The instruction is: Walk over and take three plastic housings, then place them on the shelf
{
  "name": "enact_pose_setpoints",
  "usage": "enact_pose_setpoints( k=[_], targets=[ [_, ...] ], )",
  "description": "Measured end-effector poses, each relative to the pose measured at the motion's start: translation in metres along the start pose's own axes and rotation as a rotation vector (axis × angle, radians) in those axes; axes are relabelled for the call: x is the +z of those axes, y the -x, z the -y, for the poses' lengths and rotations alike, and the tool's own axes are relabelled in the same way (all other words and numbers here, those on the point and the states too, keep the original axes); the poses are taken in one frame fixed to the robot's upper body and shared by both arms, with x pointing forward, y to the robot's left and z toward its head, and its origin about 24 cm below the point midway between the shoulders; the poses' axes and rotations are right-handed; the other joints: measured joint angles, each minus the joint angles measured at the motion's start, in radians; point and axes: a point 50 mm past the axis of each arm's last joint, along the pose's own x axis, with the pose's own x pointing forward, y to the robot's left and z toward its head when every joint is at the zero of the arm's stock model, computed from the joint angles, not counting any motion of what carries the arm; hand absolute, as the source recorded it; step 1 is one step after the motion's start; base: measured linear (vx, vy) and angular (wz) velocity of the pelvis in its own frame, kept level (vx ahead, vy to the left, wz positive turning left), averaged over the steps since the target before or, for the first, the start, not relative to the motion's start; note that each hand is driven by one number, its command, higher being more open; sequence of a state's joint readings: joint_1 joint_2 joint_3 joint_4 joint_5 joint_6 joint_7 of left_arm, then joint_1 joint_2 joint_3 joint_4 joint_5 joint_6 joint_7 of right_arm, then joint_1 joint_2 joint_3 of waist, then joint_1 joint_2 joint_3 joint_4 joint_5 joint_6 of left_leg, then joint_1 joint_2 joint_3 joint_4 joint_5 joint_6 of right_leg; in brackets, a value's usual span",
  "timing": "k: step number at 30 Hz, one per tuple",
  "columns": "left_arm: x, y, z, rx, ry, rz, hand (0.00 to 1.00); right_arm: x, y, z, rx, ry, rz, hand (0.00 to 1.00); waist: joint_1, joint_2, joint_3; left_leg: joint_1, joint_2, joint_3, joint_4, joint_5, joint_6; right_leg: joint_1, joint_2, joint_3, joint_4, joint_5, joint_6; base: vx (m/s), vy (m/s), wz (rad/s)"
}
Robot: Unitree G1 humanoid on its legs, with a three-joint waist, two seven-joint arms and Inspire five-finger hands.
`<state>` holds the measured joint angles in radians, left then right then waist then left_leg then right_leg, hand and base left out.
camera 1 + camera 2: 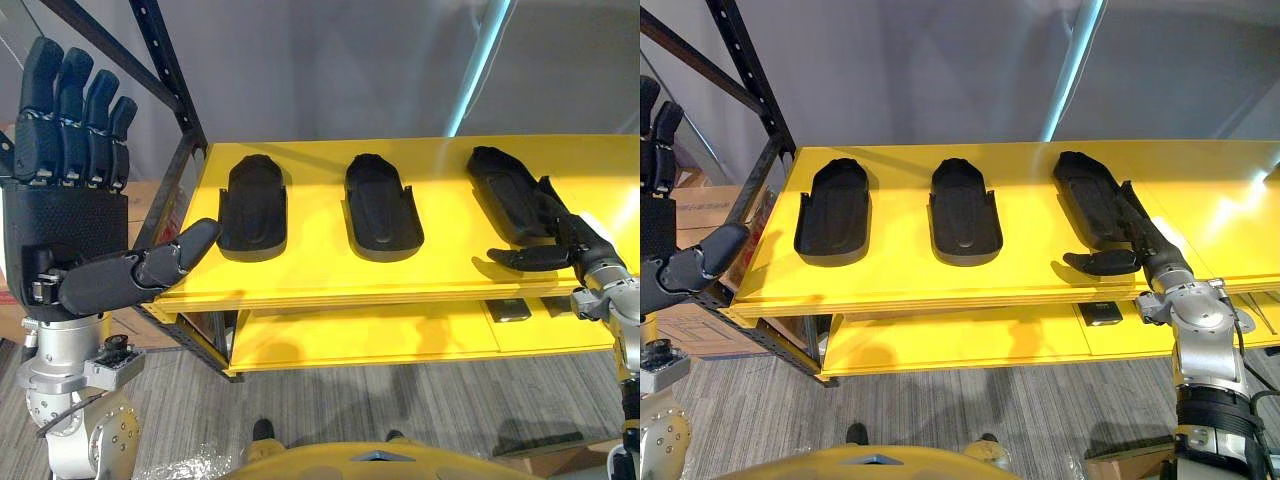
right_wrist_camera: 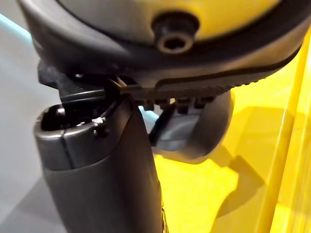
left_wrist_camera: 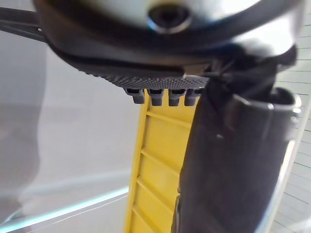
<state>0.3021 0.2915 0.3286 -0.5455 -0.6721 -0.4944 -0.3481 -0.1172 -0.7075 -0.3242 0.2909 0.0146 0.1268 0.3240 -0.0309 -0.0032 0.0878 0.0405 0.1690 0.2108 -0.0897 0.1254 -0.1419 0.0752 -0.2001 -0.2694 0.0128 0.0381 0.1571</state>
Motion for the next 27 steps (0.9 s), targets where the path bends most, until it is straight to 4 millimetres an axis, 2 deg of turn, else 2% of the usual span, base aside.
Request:
enact_pose_setpoints(
  k=[7,27],
  targets=[
    [-0.0054,-0.0037,-0.0031,0.019,0.006,0.003,1.00,-0.0055,-0.0028,-0.0010,0.036,-0.019,-0.030,1.00,0.001,-0.016,-0.016,0.001,0.000,0.001,0.000,0.003,0.004,0.000,0.000,0.000,0.000,0.002,0.002,0.00,0.000,0.00],
    [-0.0075,-0.0038,-0.0025,0.038,0.007,-0.012,1.00,-0.0068,-0.0028,-0.0011,0.054,-0.021,-0.041,1.00,0.000,-0.016,-0.019,0.003,0.000,0.005,0.000,0.003,0.004,0.000,0.000,0.005,0.000,0.001,0.001,0.00,0.000,0.00]
  ],
)
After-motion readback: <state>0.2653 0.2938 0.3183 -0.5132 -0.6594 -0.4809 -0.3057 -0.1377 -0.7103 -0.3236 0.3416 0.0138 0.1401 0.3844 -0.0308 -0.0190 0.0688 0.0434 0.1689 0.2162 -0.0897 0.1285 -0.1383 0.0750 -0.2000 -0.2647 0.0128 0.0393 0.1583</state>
